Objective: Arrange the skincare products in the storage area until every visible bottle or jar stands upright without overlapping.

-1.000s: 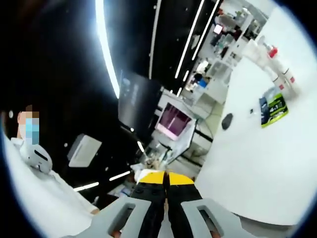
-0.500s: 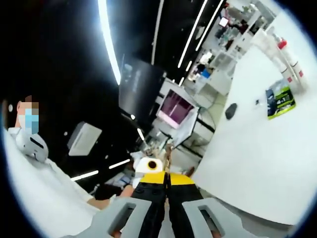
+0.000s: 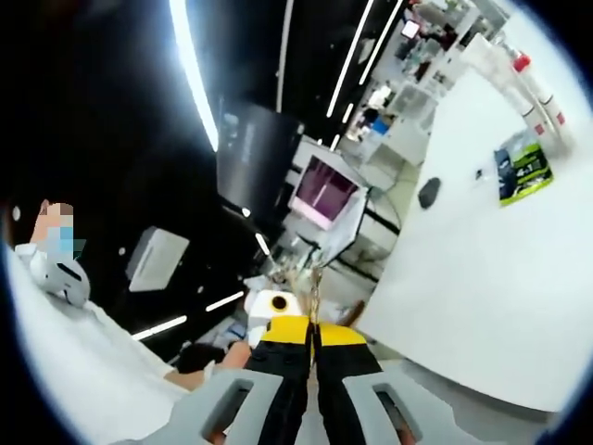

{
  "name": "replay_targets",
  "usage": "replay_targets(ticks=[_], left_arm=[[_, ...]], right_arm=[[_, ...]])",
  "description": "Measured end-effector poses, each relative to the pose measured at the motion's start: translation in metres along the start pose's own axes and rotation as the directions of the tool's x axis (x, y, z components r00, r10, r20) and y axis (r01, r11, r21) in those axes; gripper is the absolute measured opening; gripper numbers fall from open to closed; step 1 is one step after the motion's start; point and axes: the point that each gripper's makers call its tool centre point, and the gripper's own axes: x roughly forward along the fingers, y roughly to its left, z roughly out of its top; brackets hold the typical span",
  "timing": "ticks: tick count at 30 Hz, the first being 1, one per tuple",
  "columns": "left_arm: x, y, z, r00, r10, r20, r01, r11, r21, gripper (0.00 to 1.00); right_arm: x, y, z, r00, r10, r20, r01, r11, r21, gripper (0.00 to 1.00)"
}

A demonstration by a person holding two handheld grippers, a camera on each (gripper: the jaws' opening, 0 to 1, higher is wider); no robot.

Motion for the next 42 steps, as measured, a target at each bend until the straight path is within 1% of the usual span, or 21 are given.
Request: replay_targets(ticks=[6,8,10,11,12,13,14,15,16,17,18,21,23,25,26,27,29,31,32,37,42], left_arm=[[-0.018,0.012,0.019,0.996,0.028,0.083,-0.025,0.999,-0.038,0.0],[-0.021,0.014,0.021,0.995,0.035,0.09,-0.03,0.998,-0.049,0.0],[-0.026,0.015,0.024,0.994,0.045,0.104,-0.041,0.998,-0.046,0.0],[-0.027,0.017,0.025,0.993,0.052,0.108,-0.046,0.998,-0.05,0.0],[-0.028,0.018,0.027,0.992,0.057,0.114,-0.051,0.997,-0.053,0.0],[-0.029,0.019,0.027,0.991,0.059,0.117,-0.053,0.997,-0.055,0.0],[-0.03,0.02,0.029,0.99,0.066,0.122,-0.059,0.997,-0.058,0.0],[-0.031,0.022,0.03,0.99,0.07,0.124,-0.063,0.996,-0.058,0.0],[-0.031,0.024,0.033,0.989,0.077,0.13,-0.069,0.996,-0.064,0.0],[-0.032,0.025,0.034,0.988,0.08,0.133,-0.072,0.995,-0.069,0.0],[-0.032,0.028,0.037,0.987,0.086,0.135,-0.076,0.994,-0.078,0.0],[-0.032,0.036,0.05,0.982,0.109,0.153,-0.096,0.991,-0.09,0.0],[-0.03,0.041,0.059,0.979,0.126,0.16,-0.112,0.989,-0.096,0.0],[-0.027,0.042,0.065,0.979,0.131,0.154,-0.118,0.989,-0.092,0.0],[-0.024,0.045,0.072,0.979,0.135,0.151,-0.123,0.989,-0.086,0.0],[-0.022,0.047,0.075,0.979,0.138,0.147,-0.127,0.989,-0.082,0.0],[-0.016,0.05,0.081,0.981,0.141,0.135,-0.131,0.988,-0.083,0.0],[-0.008,0.055,0.093,0.981,0.148,0.121,-0.141,0.988,-0.07,0.0],[-0.005,0.056,0.096,0.982,0.149,0.116,-0.142,0.988,-0.065,0.0],[0.011,0.064,0.111,0.984,0.167,0.065,-0.166,0.986,-0.015,0.0],[0.02,0.084,0.126,0.977,0.211,0.032,-0.211,0.977,-0.014,0.0]], right_arm=[[-0.001,-0.008,0.004,0.999,-0.03,-0.011,0.03,0.999,-0.01,0.03],[-0.006,-0.018,0.008,0.997,-0.076,-0.011,0.076,0.996,-0.052,0.03],[-0.015,-0.035,0.003,0.983,-0.176,-0.056,0.167,0.977,-0.135,0.03],[-0.024,-0.053,-0.004,0.954,-0.279,-0.108,0.251,0.943,-0.22,0.04],[-0.031,-0.065,-0.011,0.925,-0.352,-0.144,0.303,0.911,-0.279,0.05],[-0.041,-0.082,-0.018,0.872,-0.455,-0.178,0.369,0.852,-0.371,0.07],[-0.047,-0.089,-0.022,0.844,-0.5,-0.195,0.386,0.818,-0.426,0.11],[-0.057,-0.102,-0.026,0.796,-0.569,-0.205,0.404,0.752,-0.52,0.14],[-0.062,-0.108,-0.028,0.769,-0.605,-0.208,0.406,0.714,-0.571,0.18],[-0.064,-0.111,-0.031,0.751,-0.624,-0.214,0.406,0.692,-0.597,0.22],[-0.07,-0.118,-0.038,0.713,-0.666,-0.222,0.397,0.643,-0.655,0.25],[-0.084,-0.136,-0.053,0.635,-0.738,-0.228,0.347,0.537,-0.769,0.32],[-0.088,-0.142,-0.055,0.622,-0.758,-0.196,0.358,0.498,-0.79,0.33],[-0.087,-0.143,-0.05,0.613,-0.769,-0.181,0.358,0.474,-0.804,0.32],[-0.08,-0.14,-0.039,0.641,-0.757,-0.127,0.357,0.441,-0.824,0.32],[-0.075,-0.137,-0.032,0.664,-0.742,-0.095,0.367,0.434,-0.823,0.32],[-0.078,-0.139,-0.032,0.657,-0.748,-0.095,0.369,0.429,-0.825,0.32],[-0.087,-0.145,-0.035,0.624,-0.775,-0.096,0.376,0.405,-0.834,0.33],[-0.088,-0.145,-0.038,0.618,-0.779,-0.103,0.368,0.403,-0.838,0.32],[-0.081,-0.142,-0.042,0.633,-0.765,-0.117,0.319,0.396,-0.861,0.31],[-0.085,-0.145,-0.037,0.624,-0.773,-0.112,0.342,0.399,-0.851,0.3]])
